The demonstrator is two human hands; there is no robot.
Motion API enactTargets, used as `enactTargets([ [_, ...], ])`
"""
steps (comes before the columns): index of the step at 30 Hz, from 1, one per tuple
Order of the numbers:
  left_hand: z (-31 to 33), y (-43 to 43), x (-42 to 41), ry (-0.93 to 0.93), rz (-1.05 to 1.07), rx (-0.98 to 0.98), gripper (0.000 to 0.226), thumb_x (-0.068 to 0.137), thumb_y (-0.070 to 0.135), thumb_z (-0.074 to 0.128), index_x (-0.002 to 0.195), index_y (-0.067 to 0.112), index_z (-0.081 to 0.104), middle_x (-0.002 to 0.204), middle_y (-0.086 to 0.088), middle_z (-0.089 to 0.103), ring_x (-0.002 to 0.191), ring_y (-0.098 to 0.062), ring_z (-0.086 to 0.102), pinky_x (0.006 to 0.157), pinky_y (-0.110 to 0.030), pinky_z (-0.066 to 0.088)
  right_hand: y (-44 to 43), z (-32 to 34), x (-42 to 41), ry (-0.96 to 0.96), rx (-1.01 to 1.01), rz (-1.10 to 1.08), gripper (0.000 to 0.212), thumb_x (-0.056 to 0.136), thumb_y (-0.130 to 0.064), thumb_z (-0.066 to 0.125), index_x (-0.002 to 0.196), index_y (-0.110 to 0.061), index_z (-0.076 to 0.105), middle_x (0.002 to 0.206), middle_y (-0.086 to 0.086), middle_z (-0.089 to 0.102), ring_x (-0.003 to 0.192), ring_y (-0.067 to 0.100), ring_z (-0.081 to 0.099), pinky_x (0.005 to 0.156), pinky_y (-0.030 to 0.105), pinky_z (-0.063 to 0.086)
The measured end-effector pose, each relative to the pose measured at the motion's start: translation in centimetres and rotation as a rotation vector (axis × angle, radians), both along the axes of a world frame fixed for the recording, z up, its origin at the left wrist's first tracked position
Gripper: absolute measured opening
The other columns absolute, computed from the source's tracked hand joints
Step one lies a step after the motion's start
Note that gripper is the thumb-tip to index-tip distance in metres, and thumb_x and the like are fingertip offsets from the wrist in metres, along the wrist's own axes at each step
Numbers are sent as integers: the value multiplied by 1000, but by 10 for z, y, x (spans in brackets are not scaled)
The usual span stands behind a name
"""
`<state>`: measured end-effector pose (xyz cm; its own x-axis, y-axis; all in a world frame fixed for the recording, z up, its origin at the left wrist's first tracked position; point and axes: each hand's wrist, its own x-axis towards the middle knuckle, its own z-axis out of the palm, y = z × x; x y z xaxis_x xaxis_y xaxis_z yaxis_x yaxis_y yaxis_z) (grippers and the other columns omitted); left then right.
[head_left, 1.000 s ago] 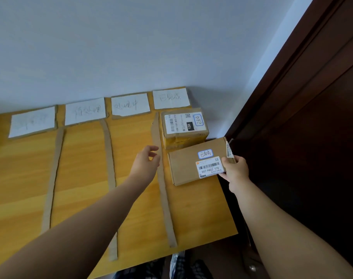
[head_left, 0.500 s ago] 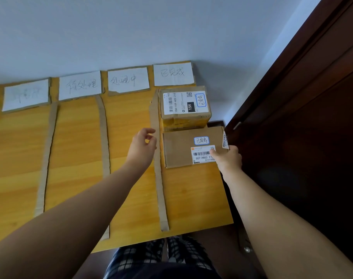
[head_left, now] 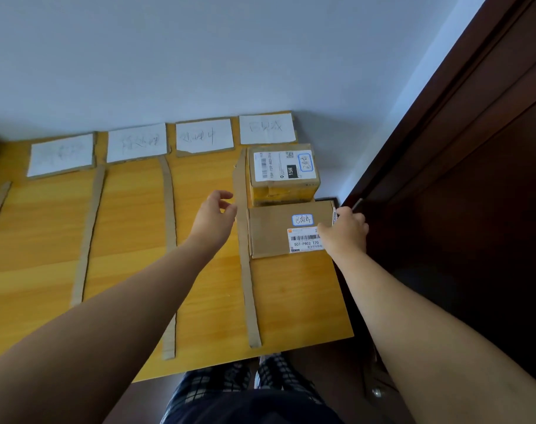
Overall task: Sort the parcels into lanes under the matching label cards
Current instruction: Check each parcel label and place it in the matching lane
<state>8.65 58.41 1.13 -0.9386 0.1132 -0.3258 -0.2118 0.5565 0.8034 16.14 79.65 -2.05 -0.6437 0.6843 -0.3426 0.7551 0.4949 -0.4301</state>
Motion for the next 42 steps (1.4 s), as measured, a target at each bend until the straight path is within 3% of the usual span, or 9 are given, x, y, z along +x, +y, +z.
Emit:
enactTargets([
  [7,43,-35,-8,95,0,-10,30,98,24,48,128,18,49,113,-3,57,92,-20,60,75,-34,50,-44,57,-36,146,33,291,20,94,-19,47,107,-12,60,114,7,57,97,25,55,77,39,51],
  [13,71,-96,-19,107,-35,-91,31,99,26,47,129,17,50,114,0,54,82,-11,52,62,-21,40,-113,84,-61,170,37,551,21,96,-20,45,111,-13,57,112,5,60,98,23,57,80,39,52],
  [18,82,-181,-24,131,66,-86,30,99,26,47,126,16,52,112,-1,55,76,-9,53,63,-26,45,-196,97,-84,211,-2,678,23,97,-24,45,116,-14,56,109,4,61,90,22,59,76,38,53],
  [24,81,-309,-28,135,144,-115,29,99,26,47,126,18,52,113,1,55,77,-4,50,61,-24,43,-326,96,-108,254,-84,733,27,98,-25,46,120,-13,56,116,6,60,99,24,59,81,40,53],
  [27,82,-368,-32,145,162,-141,28,98,26,48,125,20,52,112,3,54,76,-2,49,62,-23,43,-388,94,-116,256,-95,734,25,98,-25,46,118,-14,56,114,3,59,92,21,57,73,34,49],
  [31,85,-433,-39,140,168,-159,28,98,26,49,126,20,52,112,3,54,83,-8,52,63,-23,41,-456,91,-122,264,-132,719,25,97,-24,46,117,-13,57,114,5,60,96,23,59,83,41,52],
  [35,81,-479,-47,112,178,-139,30,98,25,48,127,19,51,112,2,54,99,-16,52,78,-30,41,-501,88,-130,267,-169,710,25,96,-24,47,116,-14,57,108,3,61,89,22,60,80,41,54],
  [39,70,-508,-62,77,164,-131,30,98,24,48,128,18,51,116,0,55,102,-16,52,81,-31,42,-534,85,-142,281,-207,724,24,96,-23,47,116,-16,58,104,1,62,74,14,58,67,31,51],
  [42,68,-525,-78,71,189,-116,30,98,24,48,128,18,51,116,0,54,102,-18,54,80,-34,47,-557,91,-160,300,-218,774,24,96,-23,47,117,-17,58,105,0,62,80,15,60,71,33,53],
])
